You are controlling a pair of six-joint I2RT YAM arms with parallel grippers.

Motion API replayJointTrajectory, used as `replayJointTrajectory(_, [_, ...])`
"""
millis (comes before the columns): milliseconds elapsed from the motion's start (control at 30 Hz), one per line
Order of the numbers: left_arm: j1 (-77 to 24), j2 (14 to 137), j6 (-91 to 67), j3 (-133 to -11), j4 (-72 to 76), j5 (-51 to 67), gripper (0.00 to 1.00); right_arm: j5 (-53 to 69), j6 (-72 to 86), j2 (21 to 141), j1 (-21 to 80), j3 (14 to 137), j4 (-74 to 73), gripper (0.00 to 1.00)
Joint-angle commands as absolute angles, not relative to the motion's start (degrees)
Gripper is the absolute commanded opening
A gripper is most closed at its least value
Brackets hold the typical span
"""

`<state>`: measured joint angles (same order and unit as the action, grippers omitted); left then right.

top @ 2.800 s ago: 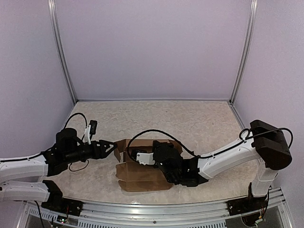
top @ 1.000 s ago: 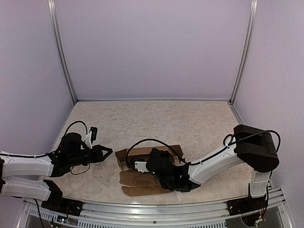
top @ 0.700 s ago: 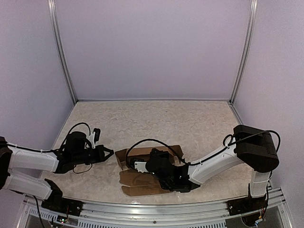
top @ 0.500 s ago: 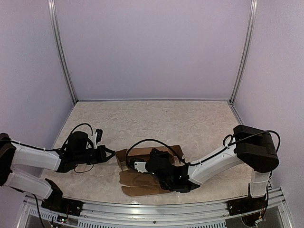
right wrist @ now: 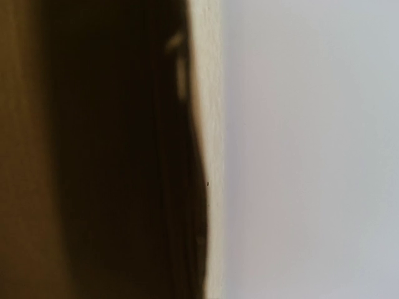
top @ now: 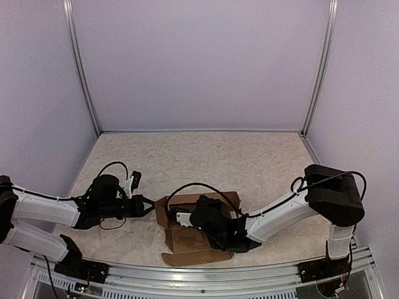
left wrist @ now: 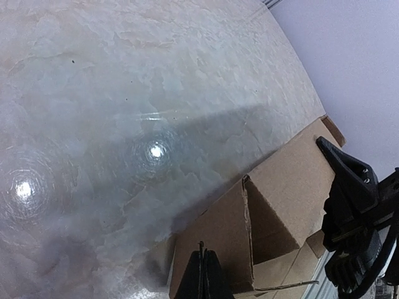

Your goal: Fold the paper box

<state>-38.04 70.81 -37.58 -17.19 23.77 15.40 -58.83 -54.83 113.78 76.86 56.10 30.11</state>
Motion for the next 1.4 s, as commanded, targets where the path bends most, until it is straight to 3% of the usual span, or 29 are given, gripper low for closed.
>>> replayJointTrajectory(0, [-39.4, 69.3, -36.2, -17.7, 22.2, 13.7, 0.00, -59.2, -53.4, 115.0, 77.6, 56.8, 30.3, 0.00])
replayJointTrajectory(1000, [-39.0, 64.7, -34.0, -19.5, 12.3, 9.7, 0.00, -61.2, -53.7, 115.1, 78.4, 58.2, 28.2, 0.00])
replayJointTrajectory(1367, [-39.0, 63.2, -34.6, -21.9, 3.4, 5.7, 0.23, -61.8, -53.3, 116.0, 78.4, 59.6, 27.1, 0.00])
